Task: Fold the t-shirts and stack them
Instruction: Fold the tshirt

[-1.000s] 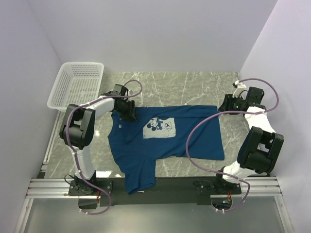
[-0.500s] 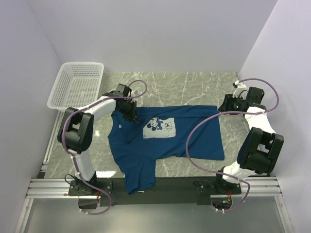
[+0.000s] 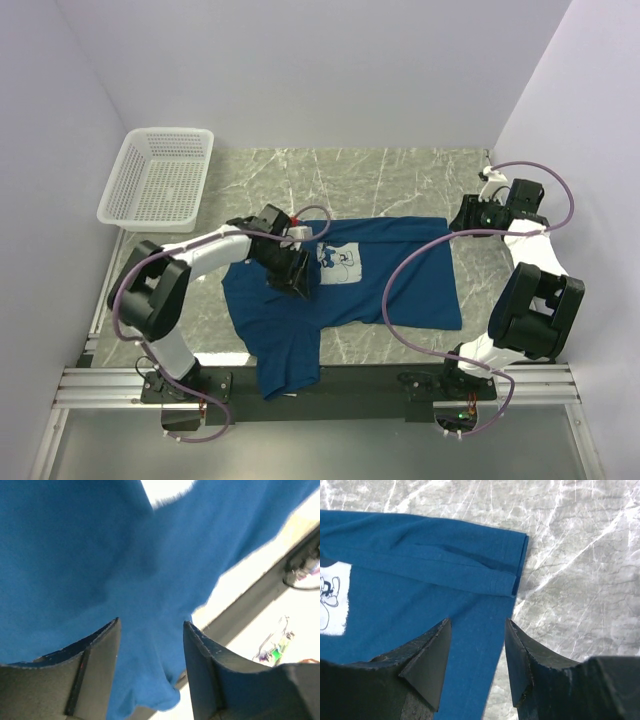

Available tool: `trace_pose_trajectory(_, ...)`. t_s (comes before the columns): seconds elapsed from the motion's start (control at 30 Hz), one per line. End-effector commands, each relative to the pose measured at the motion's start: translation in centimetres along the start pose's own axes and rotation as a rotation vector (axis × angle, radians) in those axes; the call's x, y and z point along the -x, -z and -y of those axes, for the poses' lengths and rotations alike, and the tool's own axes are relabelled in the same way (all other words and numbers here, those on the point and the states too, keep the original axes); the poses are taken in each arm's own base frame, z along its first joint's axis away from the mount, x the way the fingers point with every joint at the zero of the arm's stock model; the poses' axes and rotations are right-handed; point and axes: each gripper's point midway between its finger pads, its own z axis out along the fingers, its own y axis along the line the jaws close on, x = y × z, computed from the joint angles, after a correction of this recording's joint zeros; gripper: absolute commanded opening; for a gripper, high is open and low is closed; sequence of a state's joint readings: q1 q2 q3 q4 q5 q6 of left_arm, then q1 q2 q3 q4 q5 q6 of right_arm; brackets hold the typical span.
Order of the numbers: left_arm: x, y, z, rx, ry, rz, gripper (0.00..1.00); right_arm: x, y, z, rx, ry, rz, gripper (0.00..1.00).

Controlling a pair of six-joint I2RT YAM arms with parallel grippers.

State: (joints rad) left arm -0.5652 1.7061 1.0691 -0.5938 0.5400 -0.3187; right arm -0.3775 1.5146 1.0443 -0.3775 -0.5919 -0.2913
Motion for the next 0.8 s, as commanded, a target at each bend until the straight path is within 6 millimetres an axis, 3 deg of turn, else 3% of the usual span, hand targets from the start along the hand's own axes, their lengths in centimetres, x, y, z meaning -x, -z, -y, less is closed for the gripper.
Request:
trace_pose_trajectory(0.0, 1.6, 3.7, 4.1, -0.13, -0.097, 0.127, 0.59, 1.7, 0.6, -0.5, 0.023, 0.053, 0.011, 0.54)
trace_pose_trajectory(0.07, 2.9, 5.2, 5.0, -0.127, -0.12, 0.21, 0.59, 1.0, -0.1, -0.7, 0.056, 0.068, -0.032, 0.54)
trace_pose_trajectory(0.1, 3.8, 7.1, 5.7, -0.107, -0.133, 0.297, 0.6, 0.9, -0.3, -1.1, 0.066, 0.072, -0.063, 0.54)
trace_pose_trajectory(0.13, 5.2, 8.1, 4.4, -0.007, -0.122, 0.392, 0.61, 0.6, -0.7, -1.2, 0.075, 0.073, -0.086, 0.54)
trace_pose_trajectory(0.2, 6.2, 11.5, 3.9, 0.09, -0.104, 0.559, 0.64, -0.3, -1.6, -1.5, 0.094, 0.077, -0.158, 0.54)
trace_pose_trajectory(0.27, 6.6, 14.9, 2.2, 0.215, -0.067, 0.732, 0.71, -1.2, -2.7, -1.3, 0.091, 0.067, -0.204, 0.54)
trace_pose_trajectory(0.4, 5.6, 19.3, 0.7, 0.296, -0.03, 0.946, 0.82, -0.2, -4.0, 0.1, 0.03, 0.058, -0.222, 0.54)
trace_pose_trajectory(0.5, 4.3, 20.6, 0.0, 0.316, -0.022, 1.028, 0.86, 0.4, -5.1, 1.3, -0.004, 0.019, -0.258, 0.54)
trace_pose_trajectory(0.67, 2.6, 19.9, -1.3, 0.33, -0.006, 1.027, 0.87, -0.2, -6.7, 2.1, -0.045, -0.028, -0.314, 0.51)
trace_pose_trajectory(0.77, 2.4, 20.2, -1.0, 0.323, -0.006, 1.03, 0.87, -0.9, -6.8, 2.4, -0.074, -0.043, -0.321, 0.51)
